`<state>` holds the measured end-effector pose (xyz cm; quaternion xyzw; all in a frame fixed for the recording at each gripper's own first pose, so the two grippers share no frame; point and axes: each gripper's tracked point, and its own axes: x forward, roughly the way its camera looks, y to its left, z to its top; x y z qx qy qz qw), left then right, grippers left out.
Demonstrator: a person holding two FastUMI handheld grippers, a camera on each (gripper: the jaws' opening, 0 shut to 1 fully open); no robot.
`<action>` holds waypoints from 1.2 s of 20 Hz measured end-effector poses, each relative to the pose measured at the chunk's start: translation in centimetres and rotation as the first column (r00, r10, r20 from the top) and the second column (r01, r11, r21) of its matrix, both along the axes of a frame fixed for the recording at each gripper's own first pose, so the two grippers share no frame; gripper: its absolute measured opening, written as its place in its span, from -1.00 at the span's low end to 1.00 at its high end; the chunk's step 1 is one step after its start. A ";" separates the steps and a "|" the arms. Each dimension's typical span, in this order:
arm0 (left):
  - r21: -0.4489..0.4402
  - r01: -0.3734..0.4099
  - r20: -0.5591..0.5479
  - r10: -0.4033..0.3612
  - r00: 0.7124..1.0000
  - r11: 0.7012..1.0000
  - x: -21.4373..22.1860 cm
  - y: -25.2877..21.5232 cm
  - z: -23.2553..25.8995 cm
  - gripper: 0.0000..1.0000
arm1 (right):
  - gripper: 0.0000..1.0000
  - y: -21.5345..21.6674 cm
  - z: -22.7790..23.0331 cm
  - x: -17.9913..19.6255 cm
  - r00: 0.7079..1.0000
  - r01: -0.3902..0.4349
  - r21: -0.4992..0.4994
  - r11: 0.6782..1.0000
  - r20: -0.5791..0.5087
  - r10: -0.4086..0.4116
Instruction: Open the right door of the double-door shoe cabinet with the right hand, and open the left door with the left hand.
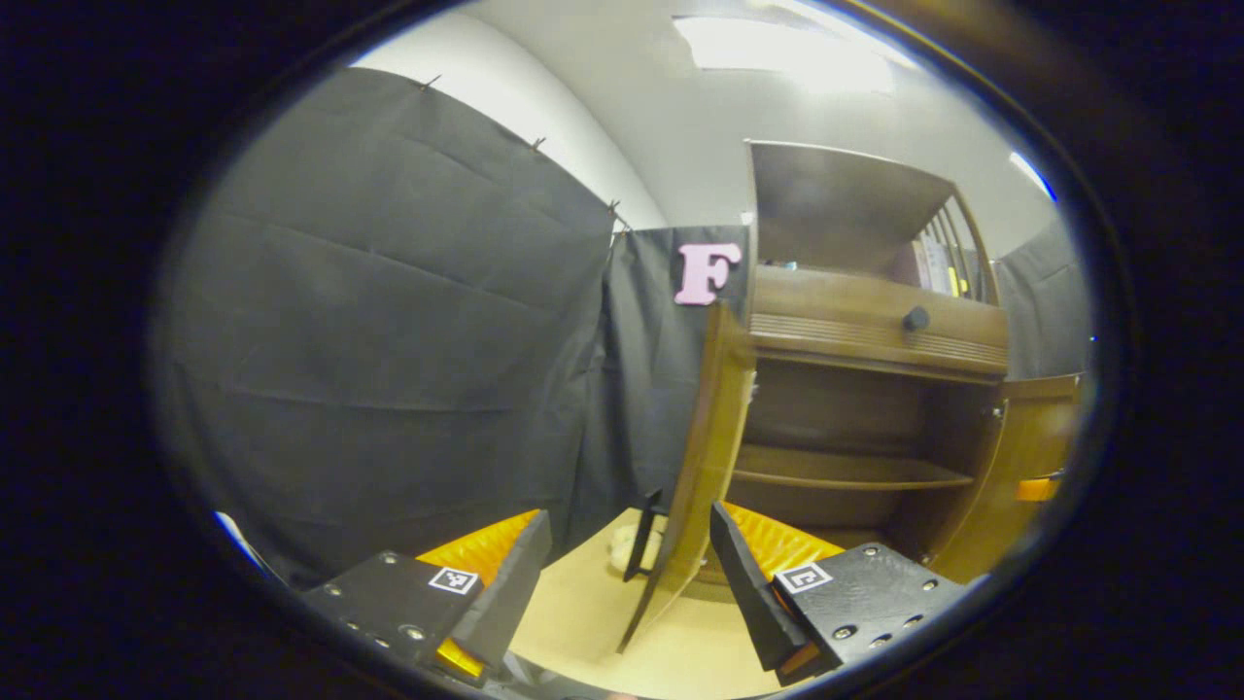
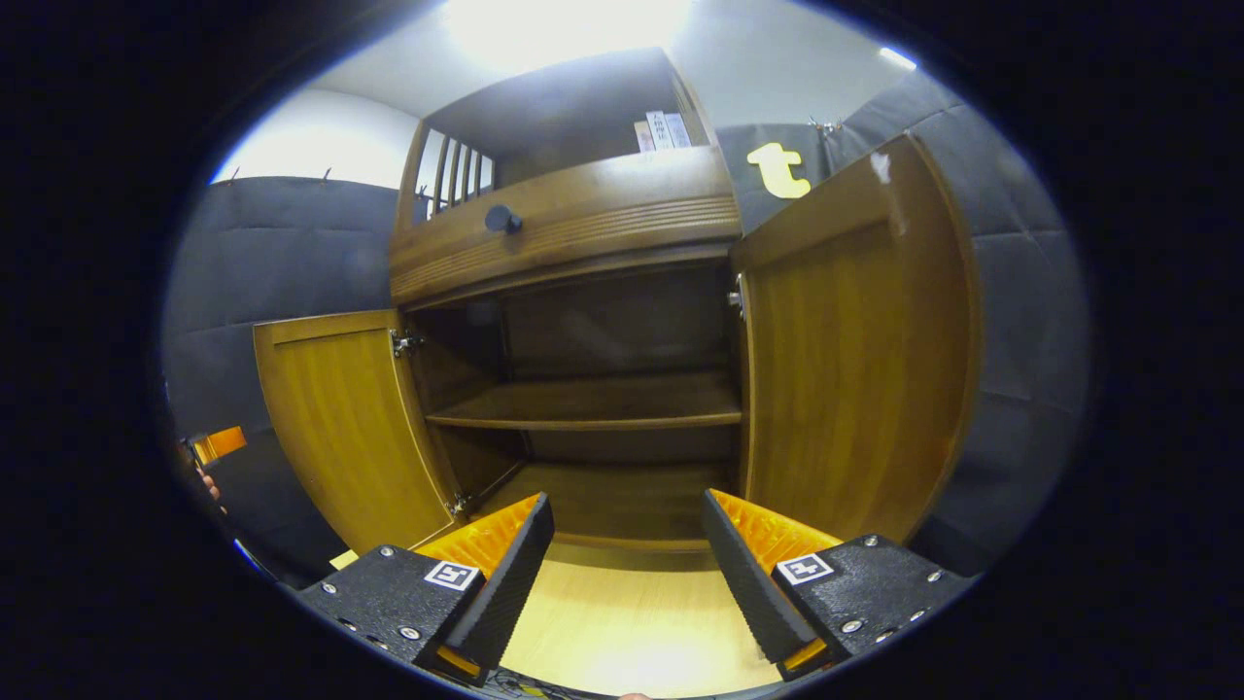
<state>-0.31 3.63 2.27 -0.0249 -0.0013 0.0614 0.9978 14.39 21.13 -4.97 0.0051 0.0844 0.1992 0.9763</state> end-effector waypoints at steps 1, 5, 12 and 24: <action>0.017 0.022 0.014 -0.022 1.000 1.000 -0.1 -1.7 0.8 0.97 | 0.82 -0.7 0.5 -0.2 1.000 0.011 0.003 1.000 0.016 -0.011; 0.035 0.106 0.041 -0.108 0.993 0.994 0.7 -8.6 1.5 0.97 | 0.82 -3.4 0.5 -1.6 0.995 0.086 0.018 0.996 0.041 -0.086; 0.017 0.167 0.015 -0.167 0.986 0.986 1.0 -15.2 0.6 0.97 | 0.90 -4.9 -0.4 -3.1 0.991 0.127 0.039 0.991 0.029 -0.128; 0.144 0.257 0.037 -0.264 0.964 0.956 1.9 -16.1 1.8 0.97 | 0.82 -1.9 2.9 -3.2 0.986 0.118 0.016 0.993 0.116 -0.119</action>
